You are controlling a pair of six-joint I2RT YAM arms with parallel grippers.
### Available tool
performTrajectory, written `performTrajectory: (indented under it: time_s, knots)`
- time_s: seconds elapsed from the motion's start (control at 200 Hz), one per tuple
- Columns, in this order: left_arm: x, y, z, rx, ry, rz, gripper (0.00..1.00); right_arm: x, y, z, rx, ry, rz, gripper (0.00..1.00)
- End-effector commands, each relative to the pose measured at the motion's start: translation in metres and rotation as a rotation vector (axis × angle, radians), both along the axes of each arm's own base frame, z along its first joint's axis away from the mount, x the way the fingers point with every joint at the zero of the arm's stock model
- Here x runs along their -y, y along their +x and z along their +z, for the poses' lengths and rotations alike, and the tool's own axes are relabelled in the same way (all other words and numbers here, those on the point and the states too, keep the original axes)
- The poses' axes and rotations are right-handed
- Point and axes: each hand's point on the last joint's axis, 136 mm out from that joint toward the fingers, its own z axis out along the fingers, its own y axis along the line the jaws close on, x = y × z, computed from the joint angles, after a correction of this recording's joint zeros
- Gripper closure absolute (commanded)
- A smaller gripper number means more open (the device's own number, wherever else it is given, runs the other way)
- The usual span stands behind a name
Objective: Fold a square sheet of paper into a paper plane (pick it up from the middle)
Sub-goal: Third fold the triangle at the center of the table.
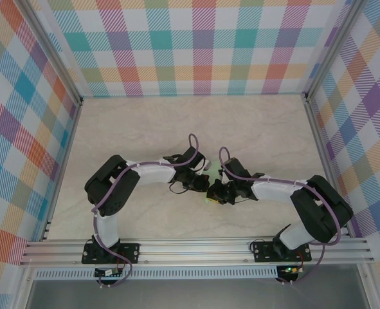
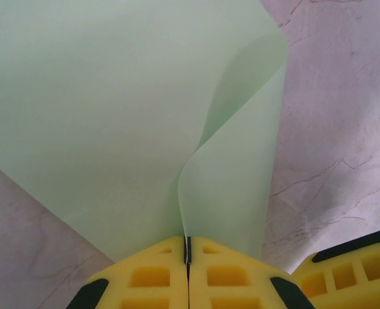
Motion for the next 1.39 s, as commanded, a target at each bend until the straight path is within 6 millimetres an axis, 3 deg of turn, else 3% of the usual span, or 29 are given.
performTrajectory:
  time_s: [0.0, 0.375, 0.885, 1.2, 1.39]
  knots:
    - [0.002, 0.005, -0.004, -0.009, -0.003, 0.003, 0.94, -0.002, -0.001, 0.001, 0.009, 0.004, 0.022, 0.85]
    - [0.001, 0.012, 0.004, 0.034, 0.030, -0.027, 0.94, 0.003, -0.001, -0.001, 0.015, -0.021, 0.011, 0.85]
    - [-0.010, 0.004, -0.016, -0.006, 0.076, -0.008, 0.94, 0.003, 0.001, 0.004, 0.023, -0.021, 0.013, 0.85]
    - [-0.005, 0.006, 0.002, 0.015, 0.019, 0.012, 0.94, 0.001, 0.005, 0.009, 0.035, -0.014, 0.014, 0.85]
    - [-0.005, 0.006, -0.004, 0.005, 0.031, 0.013, 0.94, 0.002, 0.005, 0.008, 0.035, -0.015, 0.012, 0.85]
